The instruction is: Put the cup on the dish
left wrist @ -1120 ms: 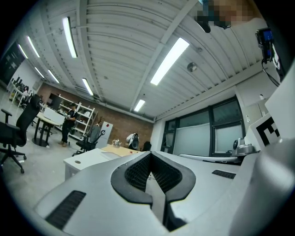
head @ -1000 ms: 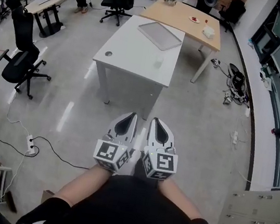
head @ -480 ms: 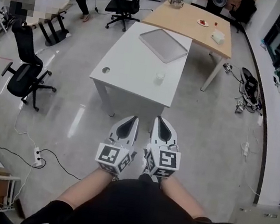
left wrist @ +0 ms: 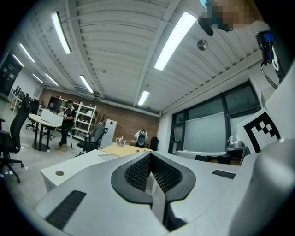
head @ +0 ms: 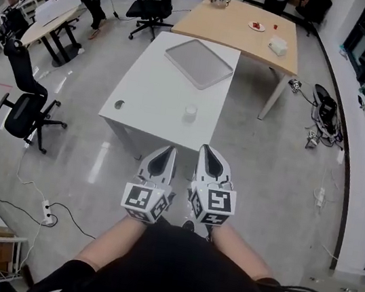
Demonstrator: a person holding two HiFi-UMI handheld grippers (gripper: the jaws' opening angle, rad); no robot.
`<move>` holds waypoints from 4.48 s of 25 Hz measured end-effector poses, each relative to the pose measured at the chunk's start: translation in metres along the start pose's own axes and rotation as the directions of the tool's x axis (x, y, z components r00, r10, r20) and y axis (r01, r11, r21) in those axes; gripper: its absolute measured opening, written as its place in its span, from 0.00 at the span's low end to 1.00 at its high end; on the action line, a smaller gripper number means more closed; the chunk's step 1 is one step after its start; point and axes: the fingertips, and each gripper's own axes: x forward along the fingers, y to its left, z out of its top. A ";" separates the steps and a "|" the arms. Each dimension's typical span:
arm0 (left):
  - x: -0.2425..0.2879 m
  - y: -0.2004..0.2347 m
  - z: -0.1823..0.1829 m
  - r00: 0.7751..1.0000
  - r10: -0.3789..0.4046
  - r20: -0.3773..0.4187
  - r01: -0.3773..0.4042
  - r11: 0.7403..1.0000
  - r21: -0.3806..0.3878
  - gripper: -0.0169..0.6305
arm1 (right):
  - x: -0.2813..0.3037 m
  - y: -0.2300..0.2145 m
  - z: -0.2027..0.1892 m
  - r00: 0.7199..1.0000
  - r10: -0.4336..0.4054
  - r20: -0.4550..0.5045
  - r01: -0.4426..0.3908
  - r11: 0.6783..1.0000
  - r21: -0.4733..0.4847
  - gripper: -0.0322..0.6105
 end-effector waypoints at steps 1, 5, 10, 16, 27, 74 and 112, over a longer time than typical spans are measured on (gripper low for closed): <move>0.007 0.002 -0.001 1.000 0.003 -0.004 -0.003 1.000 0.001 0.04 | 0.006 -0.004 -0.001 1.000 0.002 -0.005 -0.002 1.000 0.001 0.07; 0.024 0.023 -0.007 1.000 0.021 -0.022 -0.021 1.000 -0.007 0.04 | 0.033 -0.011 -0.010 1.000 0.000 -0.026 0.000 1.000 0.002 0.07; 0.061 0.066 -0.025 0.999 0.028 -0.046 -0.029 0.999 -0.029 0.04 | 0.083 -0.020 -0.029 0.998 -0.009 -0.061 0.008 1.000 -0.012 0.07; 0.135 0.121 -0.038 0.996 0.007 -0.083 -0.011 0.999 -0.053 0.04 | 0.168 -0.042 -0.037 0.994 -0.020 -0.109 0.016 0.999 -0.035 0.07; 0.248 0.204 -0.066 0.982 -0.088 -0.169 0.089 0.996 -0.003 0.04 | 0.300 -0.061 -0.084 0.965 -0.030 -0.262 0.009 0.997 -0.080 0.07; 0.357 0.233 -0.141 0.948 -0.060 -0.312 0.083 0.995 0.061 0.04 | 0.375 -0.108 -0.169 0.856 0.069 -0.513 -0.159 0.978 -0.134 0.42; 0.458 0.251 -0.034 0.986 -0.036 -0.162 0.059 0.989 0.135 0.04 | 0.464 -0.148 -0.025 0.899 0.106 -0.425 -0.176 0.976 -0.129 0.42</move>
